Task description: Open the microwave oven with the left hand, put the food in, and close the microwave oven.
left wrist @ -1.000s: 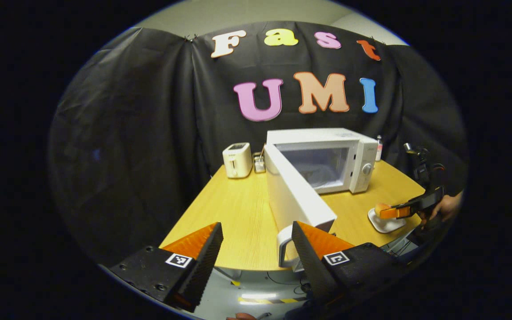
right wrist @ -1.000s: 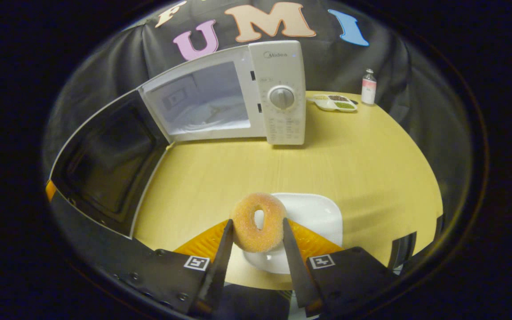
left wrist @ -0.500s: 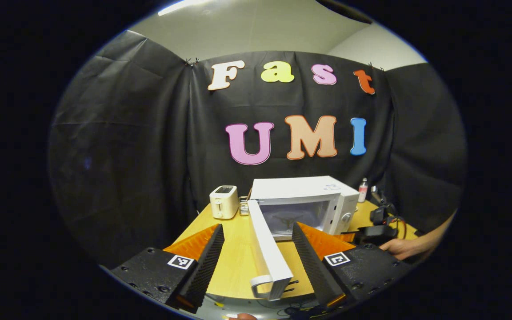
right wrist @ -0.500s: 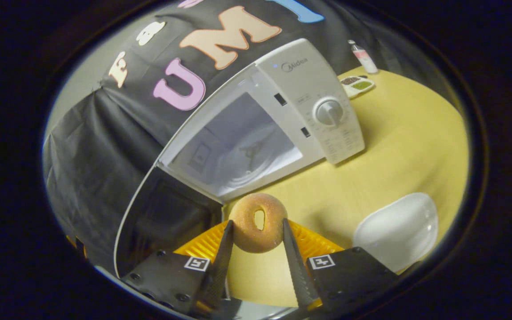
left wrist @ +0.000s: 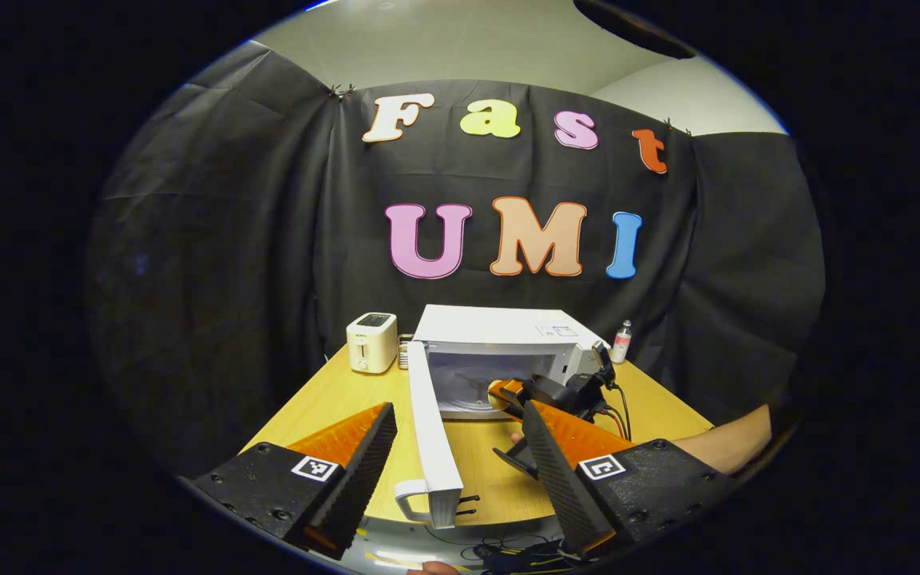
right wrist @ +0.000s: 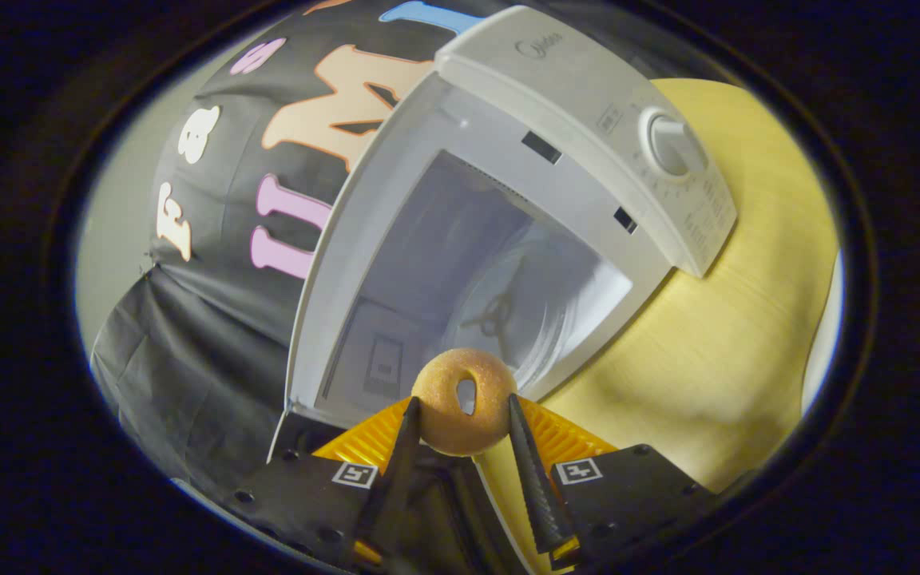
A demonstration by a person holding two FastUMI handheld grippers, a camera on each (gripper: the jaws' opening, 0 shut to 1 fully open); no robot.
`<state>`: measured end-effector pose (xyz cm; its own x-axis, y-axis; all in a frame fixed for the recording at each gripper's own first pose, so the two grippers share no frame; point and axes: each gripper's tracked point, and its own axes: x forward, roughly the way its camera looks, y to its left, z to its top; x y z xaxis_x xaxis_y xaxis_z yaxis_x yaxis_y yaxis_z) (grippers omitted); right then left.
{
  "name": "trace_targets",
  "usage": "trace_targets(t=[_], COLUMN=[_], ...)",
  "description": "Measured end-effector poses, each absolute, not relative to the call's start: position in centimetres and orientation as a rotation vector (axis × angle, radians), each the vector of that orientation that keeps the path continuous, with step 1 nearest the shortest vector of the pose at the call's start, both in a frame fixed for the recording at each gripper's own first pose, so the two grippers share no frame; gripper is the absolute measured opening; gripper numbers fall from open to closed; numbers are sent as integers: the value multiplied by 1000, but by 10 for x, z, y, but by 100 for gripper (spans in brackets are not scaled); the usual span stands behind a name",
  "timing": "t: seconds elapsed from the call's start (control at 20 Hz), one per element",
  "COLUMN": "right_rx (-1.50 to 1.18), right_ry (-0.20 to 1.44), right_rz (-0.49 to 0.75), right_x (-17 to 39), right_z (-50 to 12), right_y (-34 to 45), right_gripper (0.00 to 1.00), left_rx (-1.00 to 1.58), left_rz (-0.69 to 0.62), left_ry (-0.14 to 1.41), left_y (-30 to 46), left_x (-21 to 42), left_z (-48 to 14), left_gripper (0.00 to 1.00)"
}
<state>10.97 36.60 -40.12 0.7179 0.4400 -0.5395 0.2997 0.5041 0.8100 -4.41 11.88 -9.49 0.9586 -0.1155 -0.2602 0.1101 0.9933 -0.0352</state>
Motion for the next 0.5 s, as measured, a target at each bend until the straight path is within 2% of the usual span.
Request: trace_targets(t=[0.1, 0.15, 0.2, 0.25, 0.3, 0.5], right_rx=[1088, 1108, 1115, 1114, 1112, 1097], right_ry=[780, 774, 770, 765, 759, 765], right_rz=[38, 13, -14, -41, -63, -96], right_x=[126, 133, 140, 144, 148, 153], right_z=[-410, -413, -417, -422, -427, -445], right_y=[368, 370, 370, 369, 370, 374], right_gripper=[66, 66, 66, 66, 65, 65], left_rx=[-11, -11, -11, -14, -23, -38], left_rz=[-111, -113, -112, -116, -126, -138], left_ry=[272, 279, 289, 297, 299, 306], left_y=[122, 122, 122, 121, 116, 114], left_x=[-43, -43, -43, -42, -40, -32], left_z=[-95, -96, -98, -99, -99, -99], left_gripper=[95, 92, 95, 92, 95, 94])
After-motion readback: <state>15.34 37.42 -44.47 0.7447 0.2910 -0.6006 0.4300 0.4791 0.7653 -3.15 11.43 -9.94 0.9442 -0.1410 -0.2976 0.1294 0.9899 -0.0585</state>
